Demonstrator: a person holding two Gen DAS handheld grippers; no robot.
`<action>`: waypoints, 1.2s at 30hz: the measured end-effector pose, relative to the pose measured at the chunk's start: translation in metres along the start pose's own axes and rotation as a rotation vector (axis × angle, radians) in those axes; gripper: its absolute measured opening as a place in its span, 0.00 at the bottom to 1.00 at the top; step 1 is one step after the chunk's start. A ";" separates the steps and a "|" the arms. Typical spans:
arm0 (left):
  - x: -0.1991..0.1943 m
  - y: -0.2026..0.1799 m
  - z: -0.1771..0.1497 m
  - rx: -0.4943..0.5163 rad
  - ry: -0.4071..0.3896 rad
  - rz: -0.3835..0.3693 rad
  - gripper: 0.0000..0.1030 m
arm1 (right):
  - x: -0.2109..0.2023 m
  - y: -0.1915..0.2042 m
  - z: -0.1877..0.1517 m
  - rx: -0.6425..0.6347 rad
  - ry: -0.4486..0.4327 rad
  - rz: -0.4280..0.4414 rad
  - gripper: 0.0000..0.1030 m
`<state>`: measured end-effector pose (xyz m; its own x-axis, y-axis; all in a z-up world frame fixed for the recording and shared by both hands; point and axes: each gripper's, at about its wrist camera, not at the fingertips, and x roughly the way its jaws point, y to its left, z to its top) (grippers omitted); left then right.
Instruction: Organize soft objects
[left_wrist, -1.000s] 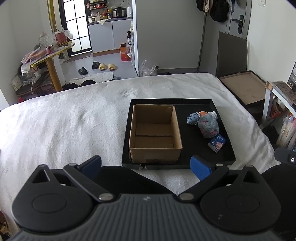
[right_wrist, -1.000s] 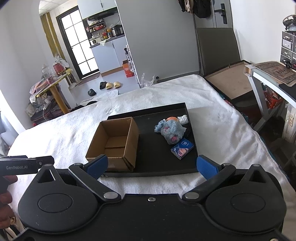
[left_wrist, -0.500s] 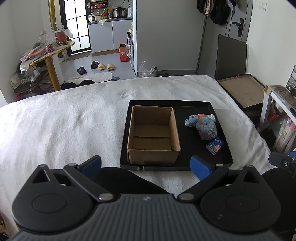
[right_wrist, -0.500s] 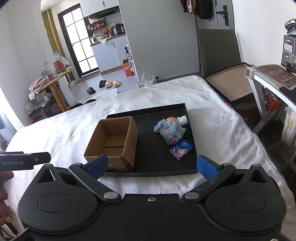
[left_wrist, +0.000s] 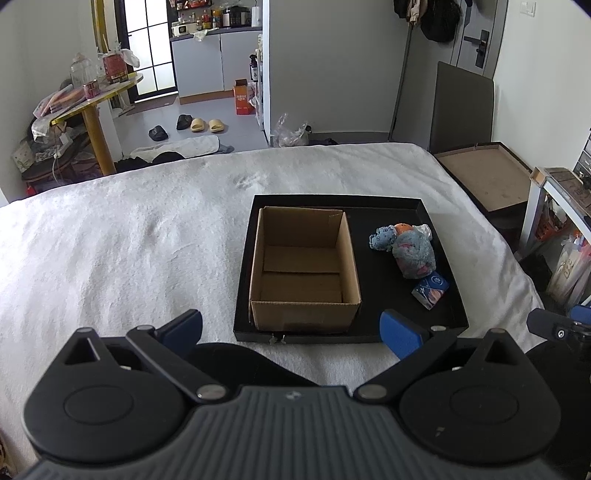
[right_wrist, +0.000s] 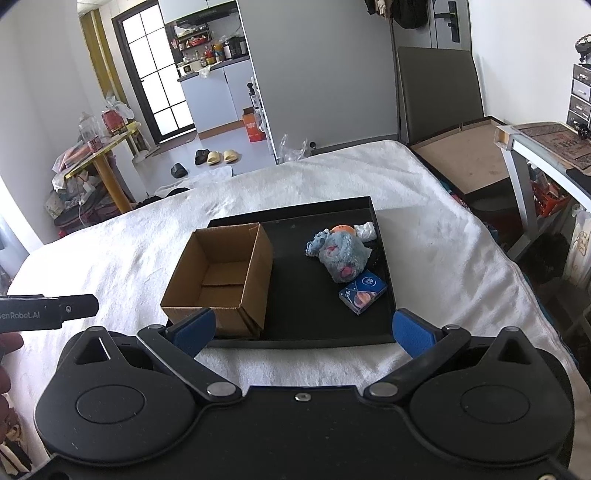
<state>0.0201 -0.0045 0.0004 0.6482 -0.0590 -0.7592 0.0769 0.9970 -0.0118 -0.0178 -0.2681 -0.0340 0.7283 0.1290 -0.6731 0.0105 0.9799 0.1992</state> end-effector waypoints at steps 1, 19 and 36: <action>0.002 0.000 0.002 -0.002 0.001 -0.005 0.99 | 0.003 0.000 0.001 0.002 0.002 0.000 1.00; 0.033 0.004 0.025 -0.018 -0.009 -0.012 0.99 | 0.037 -0.003 0.015 -0.001 0.018 -0.001 1.00; 0.058 0.015 0.036 -0.035 -0.007 0.010 0.98 | 0.064 -0.013 0.031 0.006 0.025 -0.005 1.00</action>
<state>0.0862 0.0049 -0.0208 0.6541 -0.0493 -0.7548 0.0436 0.9987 -0.0274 0.0495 -0.2773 -0.0577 0.7106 0.1280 -0.6919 0.0185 0.9796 0.2003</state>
